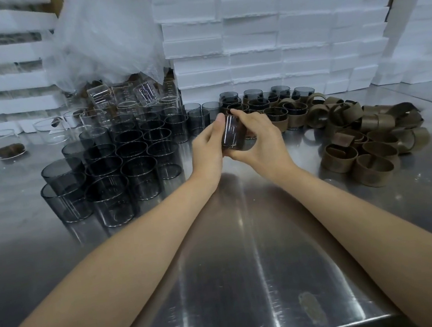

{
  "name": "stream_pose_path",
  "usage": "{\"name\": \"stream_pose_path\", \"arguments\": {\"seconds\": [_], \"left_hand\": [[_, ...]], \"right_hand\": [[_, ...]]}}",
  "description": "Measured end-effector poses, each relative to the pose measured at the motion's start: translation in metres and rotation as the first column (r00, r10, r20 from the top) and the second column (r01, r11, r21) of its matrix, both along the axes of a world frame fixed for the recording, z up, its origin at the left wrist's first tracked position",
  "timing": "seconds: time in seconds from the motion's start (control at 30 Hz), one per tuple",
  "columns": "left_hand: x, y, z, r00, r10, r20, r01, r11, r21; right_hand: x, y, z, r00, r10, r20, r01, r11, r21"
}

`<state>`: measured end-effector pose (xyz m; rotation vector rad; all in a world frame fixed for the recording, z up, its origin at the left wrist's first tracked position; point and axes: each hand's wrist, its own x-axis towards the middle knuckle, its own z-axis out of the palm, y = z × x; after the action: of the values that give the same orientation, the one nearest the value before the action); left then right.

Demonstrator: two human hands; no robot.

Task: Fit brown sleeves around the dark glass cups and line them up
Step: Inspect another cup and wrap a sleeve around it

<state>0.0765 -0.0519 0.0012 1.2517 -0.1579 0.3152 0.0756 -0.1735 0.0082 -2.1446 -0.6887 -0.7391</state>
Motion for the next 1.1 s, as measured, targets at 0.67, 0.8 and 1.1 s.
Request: {"name": "stream_pose_path", "arguments": {"seconds": [0.67, 0.8, 1.1], "left_hand": [[0.004, -0.004, -0.006, 0.988, -0.109, -0.111, 0.121, 0.986, 0.111], [0.008, -0.002, -0.005, 0.982, -0.054, -0.179, 0.058, 0.998, 0.018], [0.012, -0.003, -0.009, 0.985, -0.001, -0.170, 0.025, 0.990, 0.137]], "right_hand": [[0.001, -0.016, 0.014, 0.870, -0.330, -0.367, 0.298, 0.944, -0.141], [-0.003, -0.028, 0.027, 0.685, -0.718, -0.123, 0.462, 0.559, -0.689], [-0.003, -0.029, 0.023, 0.665, -0.708, -0.238, 0.359, 0.583, -0.729]]}}
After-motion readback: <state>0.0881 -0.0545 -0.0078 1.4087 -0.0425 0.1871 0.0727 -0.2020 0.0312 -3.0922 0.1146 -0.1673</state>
